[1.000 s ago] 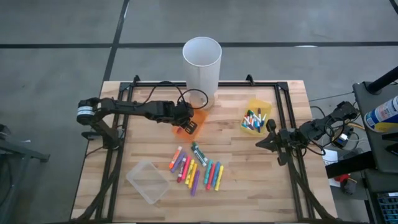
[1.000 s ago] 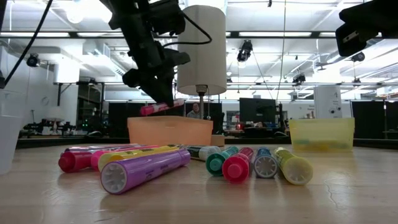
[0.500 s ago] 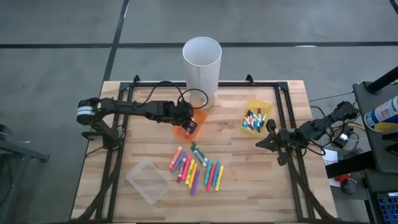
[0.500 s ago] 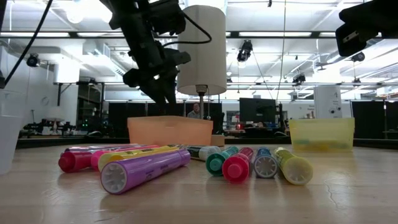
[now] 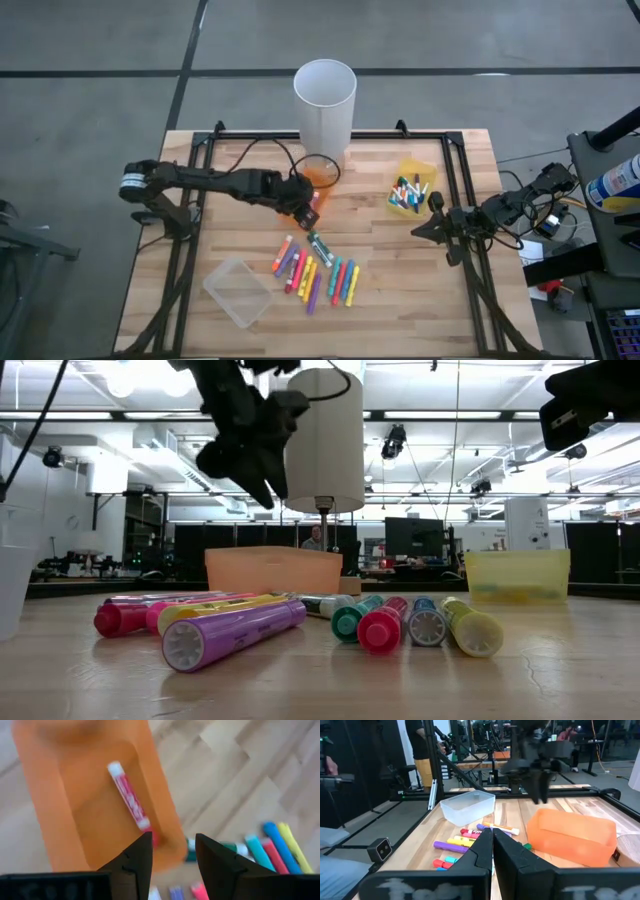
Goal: Pick & Place Markers
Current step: Put the large orange marker pen into the orange bin
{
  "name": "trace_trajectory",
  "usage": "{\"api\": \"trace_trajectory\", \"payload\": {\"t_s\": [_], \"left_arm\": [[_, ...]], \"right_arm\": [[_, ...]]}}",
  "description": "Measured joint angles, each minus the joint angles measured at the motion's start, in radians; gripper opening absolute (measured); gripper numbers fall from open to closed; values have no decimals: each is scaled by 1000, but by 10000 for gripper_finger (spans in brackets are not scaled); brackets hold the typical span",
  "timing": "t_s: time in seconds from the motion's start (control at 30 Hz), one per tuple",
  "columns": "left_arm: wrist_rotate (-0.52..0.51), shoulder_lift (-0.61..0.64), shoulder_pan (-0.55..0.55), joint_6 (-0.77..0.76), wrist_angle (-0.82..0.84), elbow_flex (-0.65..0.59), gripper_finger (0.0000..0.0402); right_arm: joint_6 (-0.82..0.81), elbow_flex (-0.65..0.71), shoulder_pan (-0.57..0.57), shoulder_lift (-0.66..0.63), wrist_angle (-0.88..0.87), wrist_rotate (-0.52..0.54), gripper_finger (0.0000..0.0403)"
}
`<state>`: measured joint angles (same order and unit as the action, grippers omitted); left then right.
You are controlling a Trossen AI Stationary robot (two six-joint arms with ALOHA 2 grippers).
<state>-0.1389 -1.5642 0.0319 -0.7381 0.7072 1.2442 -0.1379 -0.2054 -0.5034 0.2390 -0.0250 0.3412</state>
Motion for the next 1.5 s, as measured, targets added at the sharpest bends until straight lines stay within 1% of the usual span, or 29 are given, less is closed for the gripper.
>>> {"api": "trace_trajectory", "payload": {"t_s": [0.13, 0.33, 0.47, 0.63, 0.77, 0.9, 1.03, 1.3, 1.5], "left_arm": [[28, 1, -72, -65, 60, 2, 142], [23, -1, -169, -184, 160, -5, 142], [-18, -1, -224, -251, 165, -6, 142], [-115, -1, -279, -256, 165, -12, 142], [-121, -2, -308, -320, 159, -38, 142], [-80, -2, -327, -400, 155, -99, 142], [-63, -2, -332, -469, 108, -172, 142], [-53, -3, -332, -476, -98, -299, 142], [-67, -9, -332, -487, -108, -317, 142]], "right_arm": [[0, 0, 0, 0, 0, 0, 9], [0, 0, 0, 0, 0, 0, 9], [0, 0, 0, 0, 0, 0, 9], [0, 0, 0, 0, 0, 0, 9], [0, 0, 0, 0, 0, 0, 9], [0, 0, 0, 0, 0, 0, 9], [0, 0, 0, 0, 0, 0, 9], [0, 0, 0, 0, 0, 0, 9], [0, 0, 0, 0, 0, 0, 9]]}}
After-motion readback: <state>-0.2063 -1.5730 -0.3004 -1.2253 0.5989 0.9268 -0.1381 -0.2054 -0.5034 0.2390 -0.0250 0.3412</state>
